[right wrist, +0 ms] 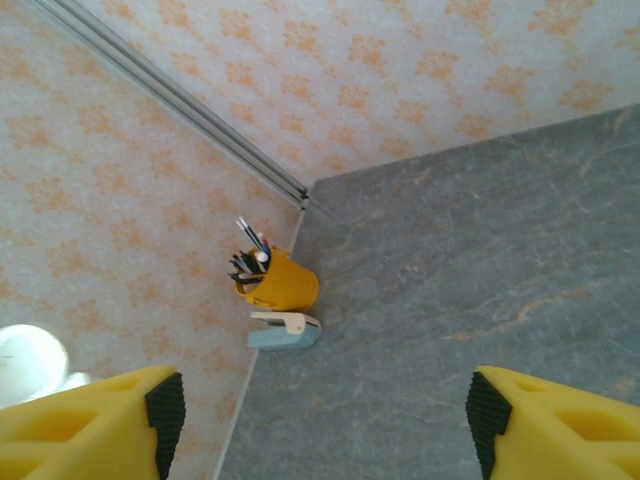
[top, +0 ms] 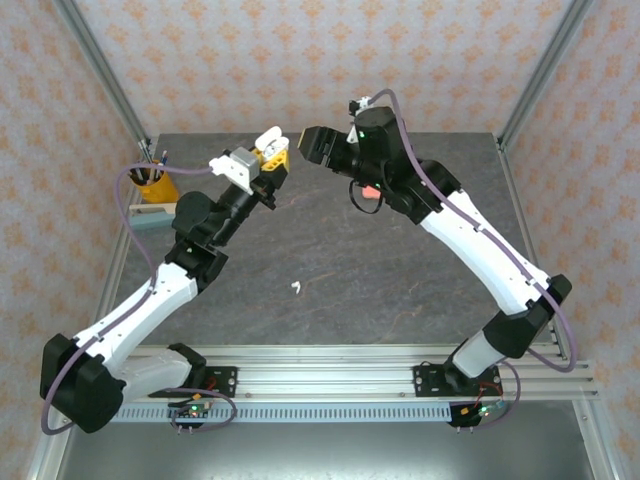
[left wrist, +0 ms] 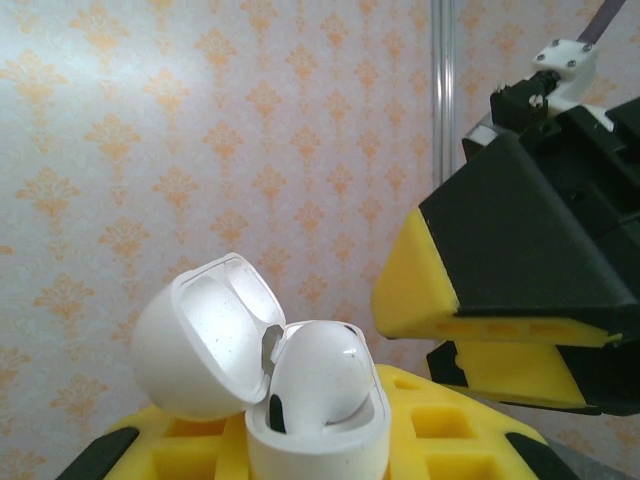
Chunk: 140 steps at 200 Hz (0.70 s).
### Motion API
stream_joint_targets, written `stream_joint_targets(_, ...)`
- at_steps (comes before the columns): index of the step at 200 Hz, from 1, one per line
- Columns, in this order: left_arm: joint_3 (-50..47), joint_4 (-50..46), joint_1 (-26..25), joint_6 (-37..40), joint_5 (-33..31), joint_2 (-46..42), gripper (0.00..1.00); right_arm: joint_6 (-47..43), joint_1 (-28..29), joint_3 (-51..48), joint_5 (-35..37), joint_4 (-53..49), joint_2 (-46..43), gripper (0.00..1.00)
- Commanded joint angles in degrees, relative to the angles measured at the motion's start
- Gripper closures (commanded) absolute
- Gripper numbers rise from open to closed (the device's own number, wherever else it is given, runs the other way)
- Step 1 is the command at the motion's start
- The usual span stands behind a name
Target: Insert the wireless bluetooth earbuds into the charging case
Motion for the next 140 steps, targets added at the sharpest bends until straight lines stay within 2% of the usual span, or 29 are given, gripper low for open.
stream_joint_targets(1, -0.6, -1.1, -0.2, 2.4, -3.0, -1.7, 1.0, 1.9, -0.2, 5.6, 1.7, -4.9, 2.9, 0.22)
stream_joint_targets(72, -2.6, -3.7, 0.4, 3.4, -9.3, -5.2, 1.0, 5.3, -0.9, 33.5, -0.2, -17.7, 16.9, 0.21)
stream_joint_targets(140, -0.4, -3.8, 0.6, 4.0, -9.2, -2.4, 1.0, 6.3, -3.5, 40.5, -1.3, -18.5, 19.0, 0.21)
